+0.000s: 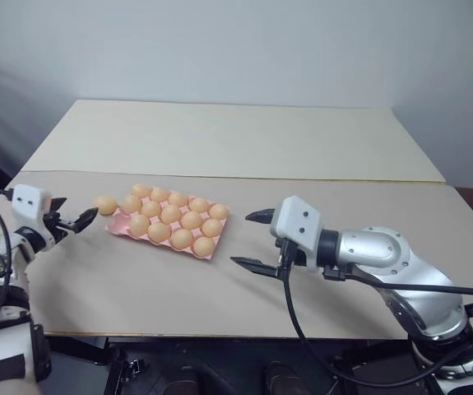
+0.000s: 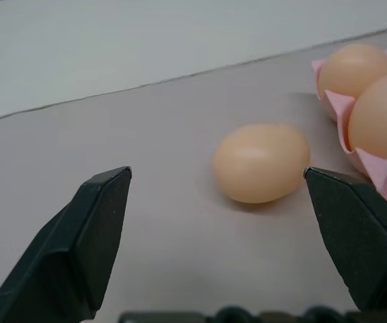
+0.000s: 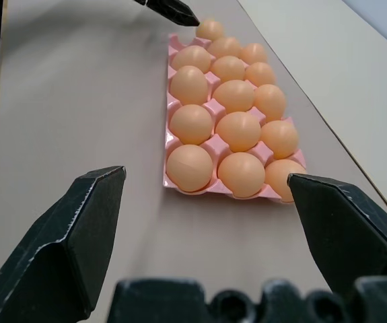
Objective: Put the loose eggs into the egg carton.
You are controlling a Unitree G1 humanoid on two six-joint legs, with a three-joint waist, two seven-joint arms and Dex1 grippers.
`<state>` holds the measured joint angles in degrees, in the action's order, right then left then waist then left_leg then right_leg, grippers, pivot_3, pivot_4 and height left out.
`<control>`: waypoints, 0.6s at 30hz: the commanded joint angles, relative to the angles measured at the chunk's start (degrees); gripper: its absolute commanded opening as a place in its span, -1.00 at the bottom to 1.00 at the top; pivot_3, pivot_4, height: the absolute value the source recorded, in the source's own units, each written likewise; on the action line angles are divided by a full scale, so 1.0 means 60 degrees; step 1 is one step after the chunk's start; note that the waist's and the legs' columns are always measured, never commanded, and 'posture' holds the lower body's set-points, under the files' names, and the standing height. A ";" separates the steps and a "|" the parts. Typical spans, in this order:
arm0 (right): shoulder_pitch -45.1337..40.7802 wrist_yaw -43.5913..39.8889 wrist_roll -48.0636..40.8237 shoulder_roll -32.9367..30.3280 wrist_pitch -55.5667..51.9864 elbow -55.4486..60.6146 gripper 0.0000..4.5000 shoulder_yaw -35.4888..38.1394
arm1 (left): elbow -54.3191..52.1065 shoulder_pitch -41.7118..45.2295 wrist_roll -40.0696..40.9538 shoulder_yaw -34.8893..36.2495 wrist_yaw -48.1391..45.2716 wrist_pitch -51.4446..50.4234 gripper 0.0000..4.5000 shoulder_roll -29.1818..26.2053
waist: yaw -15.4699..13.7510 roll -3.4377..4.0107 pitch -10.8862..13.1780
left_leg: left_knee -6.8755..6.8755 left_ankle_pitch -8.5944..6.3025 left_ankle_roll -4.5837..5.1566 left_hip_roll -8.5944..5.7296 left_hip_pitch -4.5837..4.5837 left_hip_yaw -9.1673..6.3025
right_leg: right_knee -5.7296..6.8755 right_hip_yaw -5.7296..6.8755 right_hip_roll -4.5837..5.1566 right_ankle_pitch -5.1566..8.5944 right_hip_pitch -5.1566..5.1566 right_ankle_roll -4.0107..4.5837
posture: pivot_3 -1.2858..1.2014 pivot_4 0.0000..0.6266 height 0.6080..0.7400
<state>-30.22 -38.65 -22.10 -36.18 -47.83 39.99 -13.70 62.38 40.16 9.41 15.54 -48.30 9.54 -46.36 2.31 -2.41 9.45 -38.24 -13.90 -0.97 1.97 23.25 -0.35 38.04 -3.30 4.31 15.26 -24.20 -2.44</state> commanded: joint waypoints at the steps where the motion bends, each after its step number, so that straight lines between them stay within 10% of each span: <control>1: -0.0077 0.0081 -0.0034 -0.0064 -0.0045 0.0313 1.00 0.0229 | 0.0436 0.0539 -0.0202 -0.0189 -0.0131 0.0259 0.98 0.0019 | 0.0012 0.0000 0.0000 | 0.0000 0.0000 0.0000 0.0000 -0.0001 0.0000 | -0.0001 0.0000 -0.0001 0.0000 0.0000 0.0000 | 0.03 -0.52 1.00; 18: -0.0136 0.0337 -0.0203 -0.0035 -0.0409 0.0491 1.00 0.0333 | 0.1552 0.1718 -0.0895 -0.0574 0.1055 0.0414 0.98 0.0813 | -0.0016 -0.0002 -0.0001 | -0.0011 0.0000 0.0000 -0.0002 0.0008 -0.0010 | 0.0003 0.0007 0.0001 0.0000 0.0002 -0.0001 | 0.03 -0.52 1.00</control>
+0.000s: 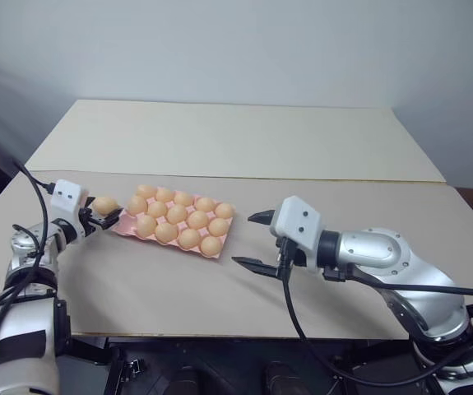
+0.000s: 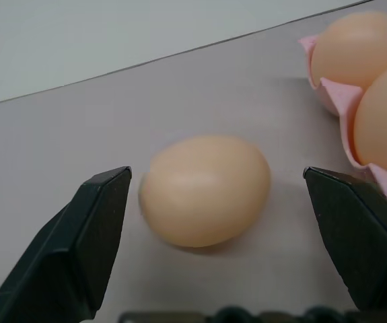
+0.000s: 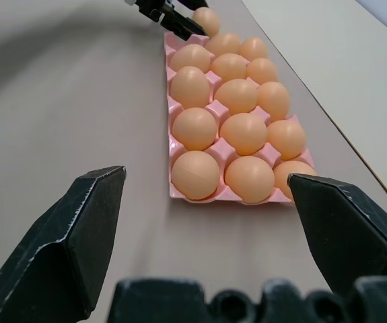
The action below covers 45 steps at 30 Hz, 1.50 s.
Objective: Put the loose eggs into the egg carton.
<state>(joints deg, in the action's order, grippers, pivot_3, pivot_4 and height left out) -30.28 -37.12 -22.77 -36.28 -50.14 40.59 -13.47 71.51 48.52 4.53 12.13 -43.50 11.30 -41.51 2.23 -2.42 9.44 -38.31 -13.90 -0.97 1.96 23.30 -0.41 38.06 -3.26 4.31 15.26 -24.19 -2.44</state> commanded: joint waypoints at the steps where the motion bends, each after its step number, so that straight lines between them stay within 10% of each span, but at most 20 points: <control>1: -0.0124 0.0091 -0.0085 -0.0021 -0.0022 0.0396 1.00 0.0287 | 0.0062 0.0375 -0.0115 -0.0018 0.0343 0.0138 0.98 0.0048 | -0.0005 0.0000 0.0000 | 0.0000 0.0000 0.0000 0.0000 0.0000 0.0000 | 0.0000 0.0001 0.0000 0.0000 0.0000 0.0000 | 0.03 -0.52 1.00; 11: -0.0105 0.0170 -0.0025 0.0003 -0.0006 0.0377 1.00 0.0254 | 0.0211 0.0619 -0.0294 -0.0068 0.0753 -0.0098 0.98 0.0217 | 0.0005 0.0000 0.0000 | 0.0000 0.0000 0.0000 -0.0001 0.0001 -0.0002 | 0.0000 0.0002 0.0000 0.0000 0.0000 0.0000 | 0.03 -0.52 1.00; 19: -0.0091 0.0263 -0.0010 -0.0021 -0.0014 0.0353 1.00 0.0258 | 0.0177 0.0580 -0.0413 -0.0103 0.0854 -0.0229 0.08 0.0178 | 0.0004 -0.0001 0.0000 | 0.0000 0.0000 0.0000 -0.0001 0.0001 -0.0002 | 0.0001 0.0002 0.0000 0.0000 0.0000 0.0000 | 0.03 -0.52 1.00; 29: -0.0188 0.0279 -0.0009 0.0027 -0.0007 0.0352 1.00 0.0245 | -0.0240 0.0052 -0.0239 0.0075 0.0582 0.0156 0.04 -0.0406 | 0.0063 0.0000 0.0000 | 0.0000 0.0000 0.0000 0.0000 0.0000 -0.0003 | 0.0003 0.0001 -0.0001 0.0000 -0.0002 0.0000 | 0.03 -0.52 1.00; 45: -0.0140 0.0169 -0.0065 0.0001 0.0255 0.0332 1.00 0.0177 | -0.2951 -0.1317 0.2921 0.1408 -0.6453 -0.1288 0.04 -0.1435 | 0.0007 0.0000 0.0000 | -0.0004 0.0000 0.0000 0.0003 -0.0001 -0.0004 | 0.0001 0.0007 -0.0001 0.0000 0.0007 -0.0001 | 0.03 -0.52 1.00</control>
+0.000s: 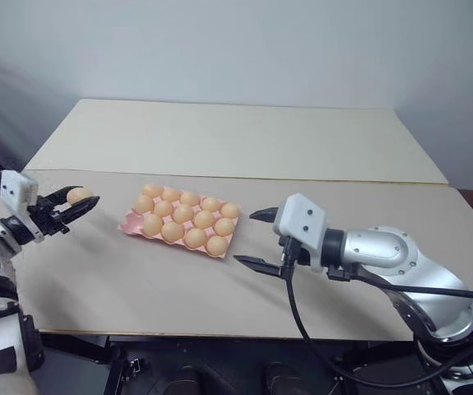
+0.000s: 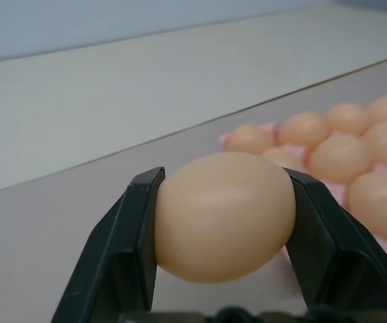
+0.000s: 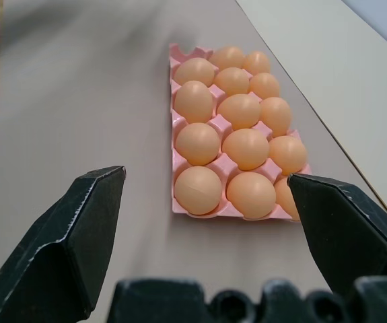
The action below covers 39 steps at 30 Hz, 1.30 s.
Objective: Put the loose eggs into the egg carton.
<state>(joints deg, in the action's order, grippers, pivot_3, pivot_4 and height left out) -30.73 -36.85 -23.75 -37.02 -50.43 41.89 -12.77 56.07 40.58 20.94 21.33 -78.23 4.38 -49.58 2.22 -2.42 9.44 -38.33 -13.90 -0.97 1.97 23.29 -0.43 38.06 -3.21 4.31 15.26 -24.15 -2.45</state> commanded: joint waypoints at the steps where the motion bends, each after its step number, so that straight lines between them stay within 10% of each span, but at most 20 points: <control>1: -0.0070 0.0155 0.0125 0.0175 0.0322 0.0097 1.00 0.0041 | -0.0366 0.0009 0.0097 -0.0224 -0.0734 -0.0127 0.04 -0.0048 | 0.0018 0.0000 0.0000 | -0.0001 0.0000 0.0000 0.0000 0.0000 0.0000 | 0.0000 0.0000 0.0000 0.0000 -0.0001 0.0000 | 0.03 -0.52 1.00; 19: 0.0268 0.0598 0.0408 0.0195 0.0027 0.0598 1.00 0.0080 | 0.0553 0.0938 -0.0781 -0.1220 -0.0725 0.0439 0.04 0.0729 | 0.0041 0.0000 0.0000 | -0.0006 0.0000 0.0001 0.0000 0.0008 -0.0008 | 0.0002 0.0000 -0.0003 0.0000 -0.0005 0.0000 | 0.03 -0.52 1.00; 25: 0.0250 0.0582 0.0426 0.0130 0.0031 0.0584 1.00 0.0081 | 0.0506 0.0993 -0.0888 -0.1254 -0.0356 0.0566 0.99 0.0811 | 0.0038 0.0000 0.0000 | -0.0010 0.0000 0.0001 -0.0001 0.0006 -0.0010 | 0.0002 0.0000 -0.0003 0.0000 -0.0003 0.0000 | 0.03 -0.52 1.00; 39: 0.0236 0.0429 0.0421 0.0023 0.0176 0.0490 1.00 0.0062 | -0.0855 0.0230 -0.0203 -0.0704 -0.0929 0.0148 0.99 0.0135 | 0.0070 0.0000 0.0000 | -0.0013 0.0000 0.0001 0.0001 0.0009 -0.0013 | 0.0003 0.0000 -0.0004 0.0000 -0.0006 0.0000 | 0.03 -0.52 1.00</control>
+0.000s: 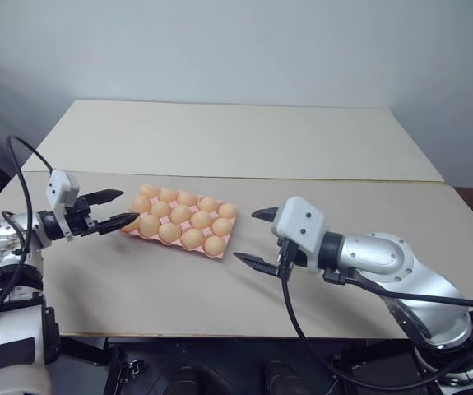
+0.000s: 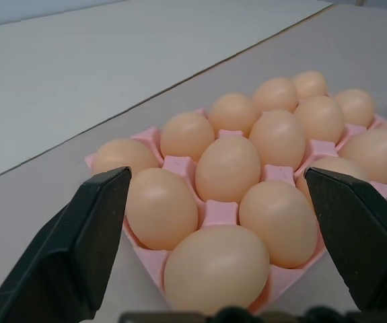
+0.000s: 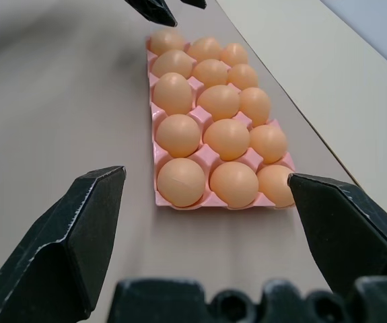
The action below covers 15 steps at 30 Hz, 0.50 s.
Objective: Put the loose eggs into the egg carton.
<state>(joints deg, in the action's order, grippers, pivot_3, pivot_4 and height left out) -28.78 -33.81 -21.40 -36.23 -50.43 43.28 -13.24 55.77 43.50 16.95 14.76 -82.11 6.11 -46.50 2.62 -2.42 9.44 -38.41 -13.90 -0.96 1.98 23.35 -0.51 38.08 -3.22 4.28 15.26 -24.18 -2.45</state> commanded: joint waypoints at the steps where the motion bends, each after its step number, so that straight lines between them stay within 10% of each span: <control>1: -0.0078 -0.0118 0.0018 -0.0160 0.0187 0.0262 1.00 0.0174 | -0.1152 -0.0487 0.0589 0.0478 -0.0339 -0.0239 0.99 -0.0492 | 0.0002 0.0000 0.0000 | 0.0000 0.0000 0.0000 0.0001 -0.0001 0.0000 | 0.0000 0.0000 0.0000 0.0000 0.0000 0.0000 | 0.03 -0.52 1.00; 15: 0.1103 -0.2141 -0.1437 -0.2180 0.0556 0.0481 1.00 0.2739 | -0.8078 -0.5813 0.2537 0.2513 0.0628 -0.2884 0.99 -0.1300 | -0.0137 0.0002 0.0001 | 0.0001 -0.0001 0.0000 0.0010 -0.0015 0.0002 | -0.0007 0.0001 0.0007 0.0001 0.0019 -0.0002 | 0.03 -0.52 1.00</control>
<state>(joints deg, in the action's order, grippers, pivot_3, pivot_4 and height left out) -22.18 -45.23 -28.51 -48.36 -48.94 44.44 0.19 11.43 9.37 29.87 26.80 -79.59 -9.54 -53.33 1.80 -2.41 9.45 -38.40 -13.90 -0.97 2.04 23.23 -0.50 38.05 -3.21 4.31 15.27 -24.07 -2.46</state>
